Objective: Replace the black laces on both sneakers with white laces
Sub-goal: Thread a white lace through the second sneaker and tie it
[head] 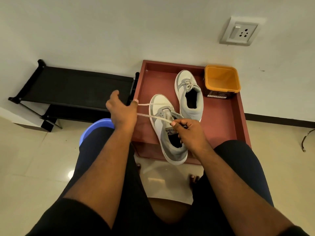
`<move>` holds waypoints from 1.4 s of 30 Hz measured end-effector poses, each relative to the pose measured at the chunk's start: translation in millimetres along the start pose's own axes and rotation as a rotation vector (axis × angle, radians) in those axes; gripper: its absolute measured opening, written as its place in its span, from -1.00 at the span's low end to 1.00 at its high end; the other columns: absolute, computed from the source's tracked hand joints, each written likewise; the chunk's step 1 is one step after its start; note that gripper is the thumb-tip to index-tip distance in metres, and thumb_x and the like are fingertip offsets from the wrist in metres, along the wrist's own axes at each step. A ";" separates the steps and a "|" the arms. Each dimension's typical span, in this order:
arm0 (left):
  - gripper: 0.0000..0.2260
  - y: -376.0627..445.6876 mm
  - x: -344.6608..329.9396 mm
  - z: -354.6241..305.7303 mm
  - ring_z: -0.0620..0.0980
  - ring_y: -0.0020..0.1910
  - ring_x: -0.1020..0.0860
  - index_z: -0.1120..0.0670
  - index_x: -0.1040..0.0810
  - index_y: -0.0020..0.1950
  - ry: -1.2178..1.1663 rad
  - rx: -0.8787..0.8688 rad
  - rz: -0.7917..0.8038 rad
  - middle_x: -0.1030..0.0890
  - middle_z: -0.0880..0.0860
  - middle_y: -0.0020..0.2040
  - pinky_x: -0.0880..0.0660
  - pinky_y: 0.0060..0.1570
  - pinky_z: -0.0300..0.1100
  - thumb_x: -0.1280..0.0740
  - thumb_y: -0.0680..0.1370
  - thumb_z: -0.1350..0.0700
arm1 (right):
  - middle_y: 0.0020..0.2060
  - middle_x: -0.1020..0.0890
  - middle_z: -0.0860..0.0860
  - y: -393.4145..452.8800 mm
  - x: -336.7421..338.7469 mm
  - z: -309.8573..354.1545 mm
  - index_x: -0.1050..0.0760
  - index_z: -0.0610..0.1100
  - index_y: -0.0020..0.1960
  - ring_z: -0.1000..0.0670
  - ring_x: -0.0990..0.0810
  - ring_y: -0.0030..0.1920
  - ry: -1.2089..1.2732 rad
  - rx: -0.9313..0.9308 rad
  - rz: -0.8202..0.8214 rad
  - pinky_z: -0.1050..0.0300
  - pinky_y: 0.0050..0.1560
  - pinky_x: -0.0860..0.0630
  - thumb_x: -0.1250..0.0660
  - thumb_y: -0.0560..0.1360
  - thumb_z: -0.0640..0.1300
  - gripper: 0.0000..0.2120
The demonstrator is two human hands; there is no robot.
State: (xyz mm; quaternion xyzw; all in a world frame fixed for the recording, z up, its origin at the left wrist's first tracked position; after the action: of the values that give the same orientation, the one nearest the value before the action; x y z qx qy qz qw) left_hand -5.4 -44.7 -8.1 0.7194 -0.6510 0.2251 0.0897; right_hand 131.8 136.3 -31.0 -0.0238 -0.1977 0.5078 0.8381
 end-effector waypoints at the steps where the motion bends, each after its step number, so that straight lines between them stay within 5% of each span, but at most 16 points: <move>1: -0.49 -6.2 -7.3 -7.8 -0.14 0.10 -0.44 -0.04 -0.31 0.45 0.053 -0.105 0.083 -0.35 0.02 0.41 -0.49 -0.19 -0.41 -0.39 0.54 0.15 | -0.45 -0.58 0.20 4.3 -1.4 1.8 -0.66 -0.03 -0.15 0.23 -0.49 -0.47 -0.050 0.028 -0.005 0.24 -0.34 -0.44 -0.37 0.53 -0.16 -0.87; 4: -0.62 -34.6 -45.6 -15.9 -0.03 -0.12 -0.61 0.01 -0.42 0.39 -0.126 -0.073 0.618 -0.56 0.04 0.23 -0.55 -0.38 -0.30 -0.30 0.59 0.23 | -0.32 -0.63 0.18 16.2 -7.6 9.6 -0.68 -0.12 -0.01 0.29 -0.53 -0.43 -0.097 0.069 0.006 0.28 -0.31 -0.47 -0.39 0.51 -0.22 -0.89; 6: -0.69 -45.4 -56.1 -12.5 -0.03 -0.23 -0.61 0.10 -0.49 0.34 -0.162 0.010 0.797 -0.65 0.09 -0.01 -0.61 -0.28 -0.16 -0.31 0.59 0.22 | -0.29 -0.66 0.05 24.5 -8.3 11.2 -0.64 -0.07 -0.08 0.21 -0.56 -0.41 -0.044 0.053 -0.027 0.18 -0.34 -0.52 -0.41 0.49 -0.23 -0.92; 9: -0.76 -34.6 -54.1 -9.2 -0.07 -0.26 -0.58 0.18 -0.63 0.15 -0.088 -0.084 0.755 -0.67 0.14 -0.14 -0.61 -0.18 -0.19 -0.44 0.49 0.19 | -0.37 -0.63 -0.07 32.9 -8.1 12.8 -0.56 -0.17 -0.14 0.04 -0.56 -0.43 0.072 -0.005 -0.067 0.18 -0.45 -0.50 -0.47 0.44 -0.22 -0.92; 13: -0.91 -19.6 -48.9 -4.4 -0.10 -0.40 -0.51 0.15 -0.70 -0.08 0.004 -0.123 0.671 -0.64 0.07 -0.33 -0.54 -0.33 -0.20 -0.49 0.45 0.17 | -0.39 -0.63 -0.06 36.8 -18.8 18.1 -0.62 -0.24 -0.09 0.08 -0.55 -0.45 0.123 0.020 -0.009 0.22 -0.40 -0.53 -0.44 0.46 -0.28 -0.96; 17: -0.95 -5.1 -51.0 -1.2 -0.18 -0.36 -0.57 0.16 -0.70 -0.12 0.008 -0.137 0.559 -0.67 0.05 -0.25 -0.57 -0.23 -0.22 -0.49 0.45 0.20 | -0.34 -0.65 -0.08 42.9 -24.4 14.4 -0.60 -0.24 0.10 0.06 -0.57 -0.43 0.145 0.003 -0.055 0.18 -0.34 -0.60 -0.33 0.54 -0.30 -0.84; 20: -0.98 6.4 -57.8 6.0 -0.11 -0.24 -0.61 0.15 -0.68 -0.15 0.036 -0.130 0.510 -0.66 0.01 -0.21 -0.61 -0.06 -0.07 -0.48 0.46 0.20 | -0.12 -0.69 -0.09 41.2 -23.5 10.7 -0.59 -0.21 0.14 0.06 -0.61 -0.19 -0.072 0.041 -0.149 0.18 -0.04 -0.59 -0.24 0.56 -0.31 -0.78; 23: -0.86 13.6 -68.8 15.2 -0.04 -0.23 -0.62 0.03 -0.61 -0.25 0.105 -0.144 0.463 -0.61 -0.02 -0.25 -0.63 -0.09 0.00 -0.42 0.51 0.18 | 0.09 -0.65 -0.16 34.4 -31.5 8.1 -0.56 -0.27 0.21 -0.05 -0.59 0.06 -0.350 0.076 -0.119 0.17 0.14 -0.46 -0.18 0.56 -0.32 -0.71; 27: -0.91 12.3 -83.8 21.8 -0.16 -0.33 -0.50 0.14 -0.57 -0.08 0.234 -0.193 0.470 -0.57 0.01 -0.18 -0.39 -0.46 -0.52 -0.31 0.59 0.19 | 0.06 -0.67 -0.09 43.3 -42.8 -7.3 -0.57 -0.14 0.22 -0.10 -0.61 0.06 -0.142 -0.093 -0.095 -0.02 0.18 -0.53 -0.15 0.52 -0.38 -0.62; 31: -0.92 14.6 -90.8 25.0 -0.10 -0.21 -0.48 0.11 -0.53 -0.08 0.307 -0.234 0.478 -0.57 0.07 -0.07 -0.32 -0.39 -0.42 -0.27 0.60 0.19 | -0.09 -0.71 -0.02 54.0 -55.2 -22.0 -0.63 -0.09 0.12 -0.07 -0.67 -0.04 0.113 -0.281 -0.028 -0.12 0.10 -0.60 -0.20 0.52 -0.37 -0.67; 36: -0.91 17.4 -97.3 23.9 -0.01 -0.10 -0.51 0.12 -0.53 -0.08 0.394 -0.285 0.485 -0.57 0.09 -0.04 -0.49 -0.13 -0.16 -0.25 0.59 0.22 | -0.09 -0.70 -0.04 55.9 -55.3 -21.1 -0.59 -0.16 0.18 -0.03 -0.67 -0.07 0.161 -0.267 -0.006 0.07 0.01 -0.63 -0.24 0.52 -0.39 -0.69; 42: -0.89 15.5 -104.2 23.9 -0.02 -0.08 -0.48 0.19 -0.56 0.00 0.378 -0.281 0.522 -0.52 0.06 -0.04 -0.47 -0.08 -0.17 -0.25 0.60 0.22 | -0.17 -0.69 -0.04 57.5 -57.2 -21.2 -0.62 -0.12 0.00 -0.05 -0.67 -0.13 0.185 -0.228 -0.047 0.10 -0.04 -0.62 -0.21 0.52 -0.41 -0.72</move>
State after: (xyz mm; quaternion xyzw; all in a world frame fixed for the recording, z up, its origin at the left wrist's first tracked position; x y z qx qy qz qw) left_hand -21.0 36.5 -77.7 0.4550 -0.8095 0.2777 0.2463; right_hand 67.7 118.3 -81.9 -0.1610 -0.1768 0.4578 0.8563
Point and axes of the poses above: each hand's wrist, its own y-axis towards the middle knuckle, its own x-axis out of the back of the hand, z = x × y, the point moved 5 cm from there along y, towards the middle knuckle
